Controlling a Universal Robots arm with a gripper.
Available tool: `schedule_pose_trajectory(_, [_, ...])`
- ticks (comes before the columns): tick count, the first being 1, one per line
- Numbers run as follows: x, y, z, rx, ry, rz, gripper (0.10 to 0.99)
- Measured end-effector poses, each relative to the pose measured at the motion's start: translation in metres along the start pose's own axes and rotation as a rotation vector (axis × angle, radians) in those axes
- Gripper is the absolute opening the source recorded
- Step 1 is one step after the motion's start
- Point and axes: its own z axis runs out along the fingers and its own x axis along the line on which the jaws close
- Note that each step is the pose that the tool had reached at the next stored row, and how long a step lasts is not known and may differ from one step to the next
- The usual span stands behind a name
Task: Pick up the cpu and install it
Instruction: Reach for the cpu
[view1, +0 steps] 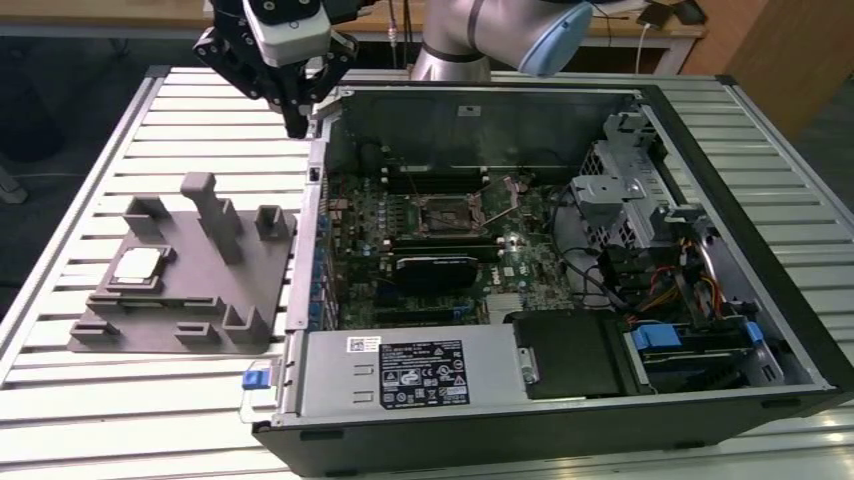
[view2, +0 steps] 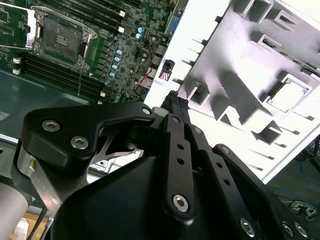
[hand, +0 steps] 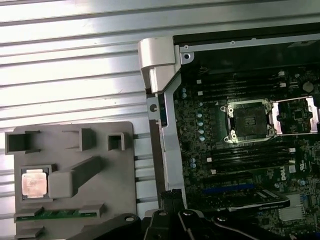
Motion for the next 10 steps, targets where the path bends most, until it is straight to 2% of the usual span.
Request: schedule_pose_trajectory(10, [0.0079, 0.0007, 0.0028, 0.000, -0.0003, 0.003, 0.106])
